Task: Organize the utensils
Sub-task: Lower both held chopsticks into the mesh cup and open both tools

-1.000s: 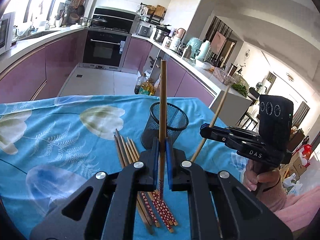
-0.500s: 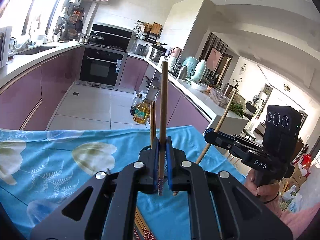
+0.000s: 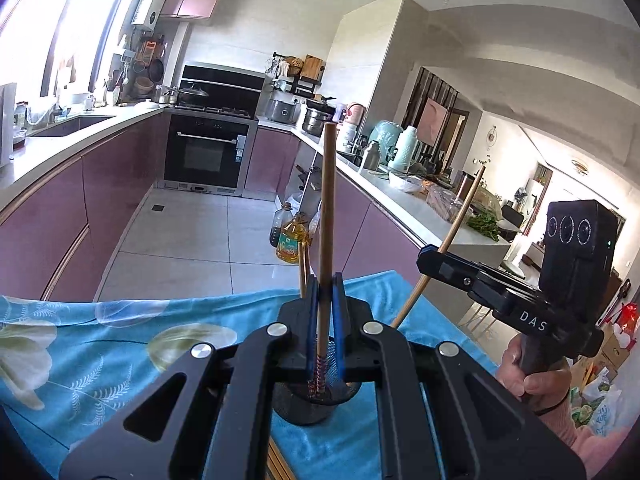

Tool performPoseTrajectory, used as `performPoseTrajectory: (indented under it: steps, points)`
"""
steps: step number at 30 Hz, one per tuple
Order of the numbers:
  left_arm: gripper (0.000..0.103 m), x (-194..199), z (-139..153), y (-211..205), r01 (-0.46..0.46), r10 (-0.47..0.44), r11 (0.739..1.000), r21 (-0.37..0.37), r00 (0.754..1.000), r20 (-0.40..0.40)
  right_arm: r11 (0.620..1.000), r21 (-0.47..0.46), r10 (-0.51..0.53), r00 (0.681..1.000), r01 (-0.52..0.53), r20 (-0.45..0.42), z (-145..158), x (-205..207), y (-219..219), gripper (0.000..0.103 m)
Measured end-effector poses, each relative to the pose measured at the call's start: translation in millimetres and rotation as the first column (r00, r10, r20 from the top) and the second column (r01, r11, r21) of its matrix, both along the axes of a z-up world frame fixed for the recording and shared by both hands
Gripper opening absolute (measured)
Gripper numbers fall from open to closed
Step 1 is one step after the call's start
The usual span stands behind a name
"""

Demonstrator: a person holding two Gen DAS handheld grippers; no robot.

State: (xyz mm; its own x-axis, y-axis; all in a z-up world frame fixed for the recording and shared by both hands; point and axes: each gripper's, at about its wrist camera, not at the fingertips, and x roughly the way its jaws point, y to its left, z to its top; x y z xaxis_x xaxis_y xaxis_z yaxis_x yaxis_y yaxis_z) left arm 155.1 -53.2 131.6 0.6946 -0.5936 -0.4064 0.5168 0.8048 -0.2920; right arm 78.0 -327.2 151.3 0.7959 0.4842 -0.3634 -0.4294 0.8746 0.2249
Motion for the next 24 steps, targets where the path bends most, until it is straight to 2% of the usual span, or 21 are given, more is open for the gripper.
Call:
performPoseTrajectory:
  steps: [9,16,24]
  points:
    - [0.007,21,-38,-26,0.036,-0.027,0.994,0.105,0.996,-0.088,0.999,-0.051,-0.002,0.993,-0.004,-0.119,-36,22,7,0.006]
    - [0.008,38,-73,-36,0.067,-0.038,0.983,0.172,0.985,-0.166,0.992,-0.116,0.010,0.963,-0.043,-0.269,-66,45,18,0.006]
    - [0.008,60,-93,-34,0.062,-0.026,0.982,0.179,0.980,-0.198,0.992,-0.119,-0.006,0.947,-0.034,-0.322,-81,60,24,0.008]
